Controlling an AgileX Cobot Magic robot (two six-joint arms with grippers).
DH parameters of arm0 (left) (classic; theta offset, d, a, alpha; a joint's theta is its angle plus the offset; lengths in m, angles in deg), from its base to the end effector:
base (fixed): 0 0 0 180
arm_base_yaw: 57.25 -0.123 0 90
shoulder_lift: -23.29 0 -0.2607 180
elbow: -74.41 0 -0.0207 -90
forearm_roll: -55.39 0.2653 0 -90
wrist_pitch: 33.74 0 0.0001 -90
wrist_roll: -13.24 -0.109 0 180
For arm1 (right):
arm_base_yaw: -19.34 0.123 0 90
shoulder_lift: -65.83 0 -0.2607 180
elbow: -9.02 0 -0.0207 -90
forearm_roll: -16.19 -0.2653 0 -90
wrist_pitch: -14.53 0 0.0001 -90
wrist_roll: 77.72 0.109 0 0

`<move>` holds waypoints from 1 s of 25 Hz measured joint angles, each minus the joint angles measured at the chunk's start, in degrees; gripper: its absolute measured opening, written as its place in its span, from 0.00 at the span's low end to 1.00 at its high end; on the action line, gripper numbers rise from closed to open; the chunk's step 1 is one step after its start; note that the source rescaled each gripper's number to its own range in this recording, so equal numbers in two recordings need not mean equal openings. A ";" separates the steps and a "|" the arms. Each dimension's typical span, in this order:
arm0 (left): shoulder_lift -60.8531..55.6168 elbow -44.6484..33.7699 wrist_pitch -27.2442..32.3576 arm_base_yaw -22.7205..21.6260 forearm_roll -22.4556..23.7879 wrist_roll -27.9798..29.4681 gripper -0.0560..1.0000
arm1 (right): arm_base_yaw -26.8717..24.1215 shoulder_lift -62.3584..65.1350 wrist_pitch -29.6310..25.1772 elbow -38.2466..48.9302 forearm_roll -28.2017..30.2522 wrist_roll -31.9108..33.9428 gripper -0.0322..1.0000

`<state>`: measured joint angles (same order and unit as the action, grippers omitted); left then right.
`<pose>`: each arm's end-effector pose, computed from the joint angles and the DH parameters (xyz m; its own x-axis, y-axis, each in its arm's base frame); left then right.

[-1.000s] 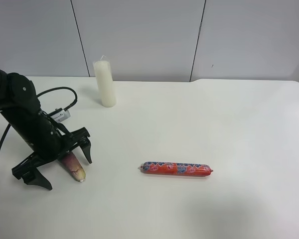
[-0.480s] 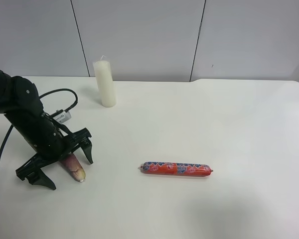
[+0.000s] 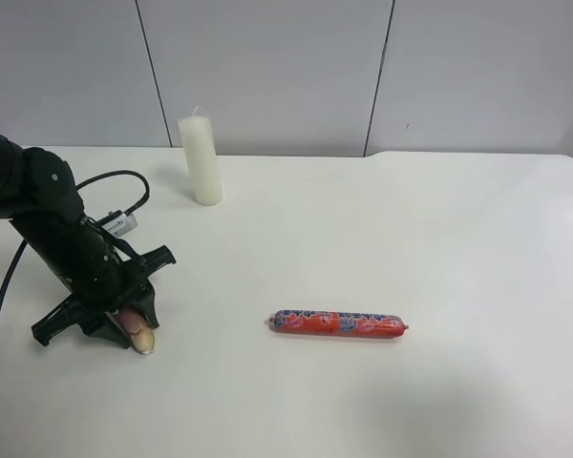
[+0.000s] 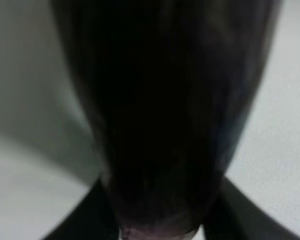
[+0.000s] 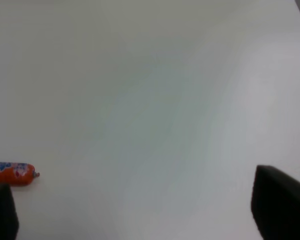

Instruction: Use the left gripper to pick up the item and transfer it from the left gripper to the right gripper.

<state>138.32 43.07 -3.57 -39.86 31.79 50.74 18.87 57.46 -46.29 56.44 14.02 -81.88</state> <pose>0.2652 -0.1061 0.0435 -0.7653 -0.6326 0.1189 -0.6430 0.7424 -0.1883 0.0472 0.0032 0.2784 -0.4458 -0.0504 -0.8937 -0.0456 0.9984 -0.0336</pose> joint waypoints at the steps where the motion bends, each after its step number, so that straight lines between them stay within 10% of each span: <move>1: 0.00 0.00 0.00 0.00 0.00 0.00 0.05 | 0.00 0.00 0.00 0.00 0.00 0.00 1.00; 11: -0.75 0.00 0.00 0.00 0.00 -2.31 0.06 | 0.00 0.00 0.00 0.00 0.00 0.00 1.00; 25: -21.60 -0.05 10.33 0.00 1.67 -25.72 0.06 | 0.00 0.00 0.00 0.00 0.00 0.00 1.00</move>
<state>116.73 43.02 6.76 -39.86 33.46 25.02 18.87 57.46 -46.29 56.44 14.02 -81.88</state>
